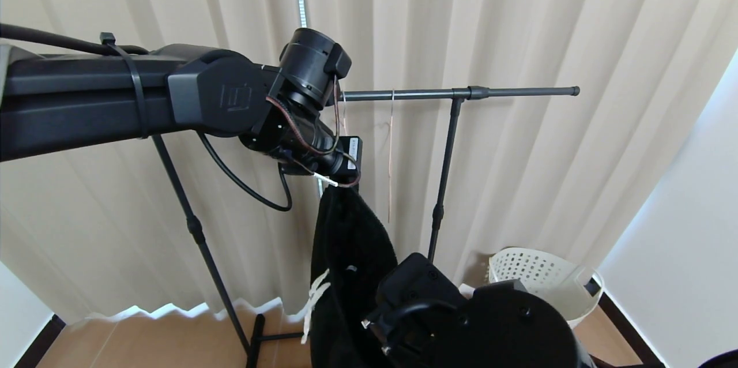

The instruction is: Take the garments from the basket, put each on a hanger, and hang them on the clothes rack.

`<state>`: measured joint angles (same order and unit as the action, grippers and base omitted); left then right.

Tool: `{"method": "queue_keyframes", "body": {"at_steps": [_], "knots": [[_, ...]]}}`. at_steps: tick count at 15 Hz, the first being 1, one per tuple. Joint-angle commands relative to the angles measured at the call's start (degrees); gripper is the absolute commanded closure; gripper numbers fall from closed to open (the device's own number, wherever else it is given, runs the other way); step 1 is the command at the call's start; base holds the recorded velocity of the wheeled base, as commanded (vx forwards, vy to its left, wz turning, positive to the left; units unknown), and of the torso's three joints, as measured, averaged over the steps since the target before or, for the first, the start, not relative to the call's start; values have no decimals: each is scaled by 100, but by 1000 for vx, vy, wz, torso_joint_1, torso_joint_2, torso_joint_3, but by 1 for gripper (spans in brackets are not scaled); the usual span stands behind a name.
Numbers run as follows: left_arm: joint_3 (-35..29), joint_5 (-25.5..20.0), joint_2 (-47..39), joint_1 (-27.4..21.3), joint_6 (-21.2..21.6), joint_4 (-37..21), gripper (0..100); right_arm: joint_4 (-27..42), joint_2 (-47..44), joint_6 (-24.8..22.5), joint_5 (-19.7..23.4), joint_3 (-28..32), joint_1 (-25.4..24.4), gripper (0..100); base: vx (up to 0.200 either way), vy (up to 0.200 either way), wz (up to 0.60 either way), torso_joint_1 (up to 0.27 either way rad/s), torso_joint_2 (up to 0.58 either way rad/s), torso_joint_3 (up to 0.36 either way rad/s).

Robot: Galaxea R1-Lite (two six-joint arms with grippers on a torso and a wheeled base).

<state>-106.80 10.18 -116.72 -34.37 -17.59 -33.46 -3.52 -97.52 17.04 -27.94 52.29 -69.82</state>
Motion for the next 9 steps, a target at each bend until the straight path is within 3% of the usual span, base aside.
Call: {"method": "queue_keyframes", "body": {"at_steps": [1, 3, 6, 9], "knots": [[186, 2, 238, 0, 10, -117, 100, 212, 120, 1, -300, -17, 293, 100, 0, 0, 0, 0, 0, 0], [757, 37, 598, 0, 116, -152, 100, 440, 304, -8, -651, -69, 776, 100, 0, 0, 0, 0, 0, 0], [1522, 46, 1214, 0, 379, -161, 100, 590, 348, -34, -748, 10, 1506, 100, 0, 0, 0, 0, 0, 0], [2568, 63, 1925, 0, 740, -169, 100, 634, -47, -149, -757, 651, 2350, 100, 0, 0, 0, 0, 0, 0]]}}
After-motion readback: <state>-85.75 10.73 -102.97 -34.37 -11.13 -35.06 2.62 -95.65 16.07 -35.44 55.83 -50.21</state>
